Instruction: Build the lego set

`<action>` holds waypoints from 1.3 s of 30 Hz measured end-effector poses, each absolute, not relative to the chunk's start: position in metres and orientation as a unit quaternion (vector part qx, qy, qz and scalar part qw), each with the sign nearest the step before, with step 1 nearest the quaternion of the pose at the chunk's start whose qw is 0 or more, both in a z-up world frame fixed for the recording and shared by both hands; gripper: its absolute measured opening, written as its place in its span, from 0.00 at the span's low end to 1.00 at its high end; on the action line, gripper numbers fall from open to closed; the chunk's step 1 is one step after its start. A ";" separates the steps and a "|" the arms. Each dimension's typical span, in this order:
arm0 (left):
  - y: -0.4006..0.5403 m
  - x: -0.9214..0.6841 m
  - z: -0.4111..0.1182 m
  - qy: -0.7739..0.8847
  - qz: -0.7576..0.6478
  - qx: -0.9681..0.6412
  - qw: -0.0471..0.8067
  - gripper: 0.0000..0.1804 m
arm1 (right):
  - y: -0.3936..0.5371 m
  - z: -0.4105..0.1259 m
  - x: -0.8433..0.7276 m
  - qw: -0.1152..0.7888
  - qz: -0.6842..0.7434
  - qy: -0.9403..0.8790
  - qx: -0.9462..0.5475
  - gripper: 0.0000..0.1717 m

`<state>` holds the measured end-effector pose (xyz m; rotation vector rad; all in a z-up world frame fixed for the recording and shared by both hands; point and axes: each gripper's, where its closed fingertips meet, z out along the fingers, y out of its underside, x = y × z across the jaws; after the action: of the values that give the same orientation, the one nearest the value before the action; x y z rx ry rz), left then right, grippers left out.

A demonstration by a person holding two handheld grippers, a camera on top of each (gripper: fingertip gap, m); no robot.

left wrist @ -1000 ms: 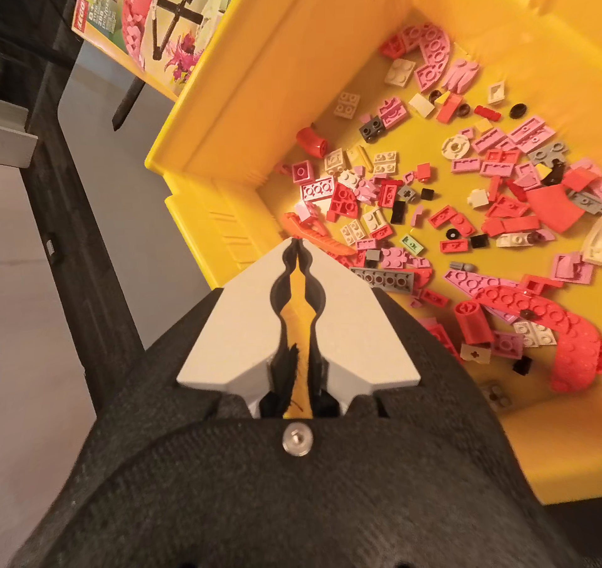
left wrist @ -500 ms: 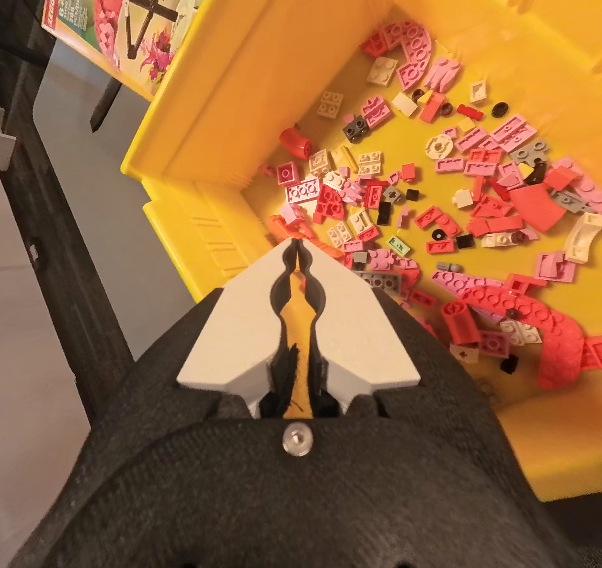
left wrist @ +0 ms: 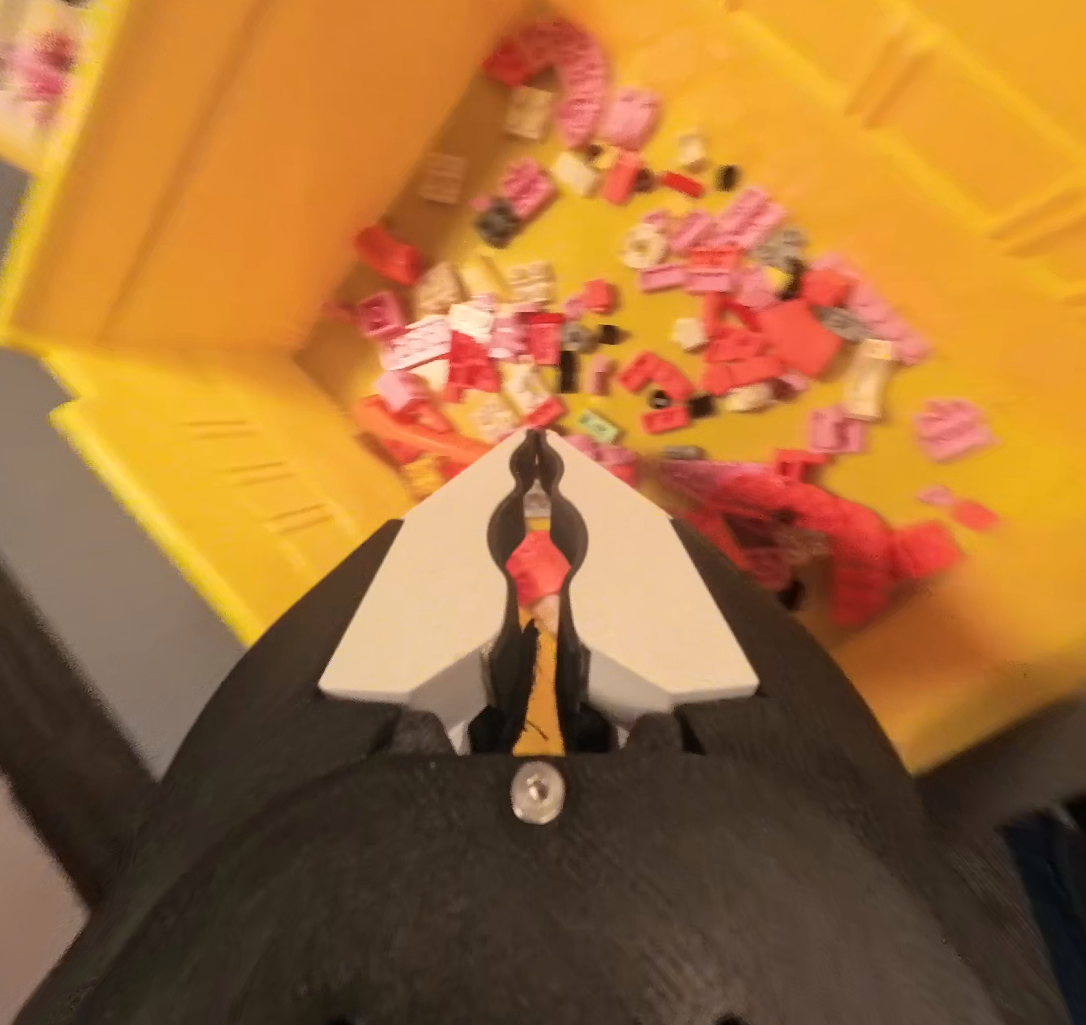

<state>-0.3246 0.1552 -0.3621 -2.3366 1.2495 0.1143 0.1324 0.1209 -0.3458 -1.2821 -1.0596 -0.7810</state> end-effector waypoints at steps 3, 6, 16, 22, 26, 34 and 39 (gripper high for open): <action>0.125 -0.302 -0.372 0.499 -0.030 -0.844 0.192 0.00 | 0.121 -0.346 0.132 0.606 -0.339 -0.460 -0.554 0.00; 0.106 -0.297 -0.379 0.521 -0.039 -0.839 0.150 0.00 | 0.121 -0.346 0.132 0.605 -0.339 -0.461 -0.554 0.00; 0.068 -0.285 -0.395 0.515 -0.115 -0.847 0.061 0.08 | 0.121 -0.347 0.131 0.605 -0.340 -0.462 -0.552 0.00; 0.069 -0.282 -0.397 0.519 -0.110 -0.845 0.066 0.08 | 0.121 -0.346 0.132 0.606 -0.339 -0.459 -0.553 0.00; 0.069 -0.281 -0.398 0.517 -0.115 -0.845 0.067 0.07 | 0.121 -0.345 0.134 0.609 -0.336 -0.454 -0.556 0.00; 0.073 -0.287 -0.396 0.517 -0.093 -0.848 0.071 0.07 | 0.121 -0.344 0.133 0.612 -0.334 -0.453 -0.556 0.00; 0.080 -0.294 -0.394 0.517 -0.065 -0.850 0.081 0.06 | 0.121 -0.343 0.134 0.615 -0.332 -0.449 -0.557 0.00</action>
<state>-0.2936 0.0798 -0.3939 -2.5407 1.5445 -0.1944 0.1344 0.1207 -0.3428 -1.2841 -1.0350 -0.7648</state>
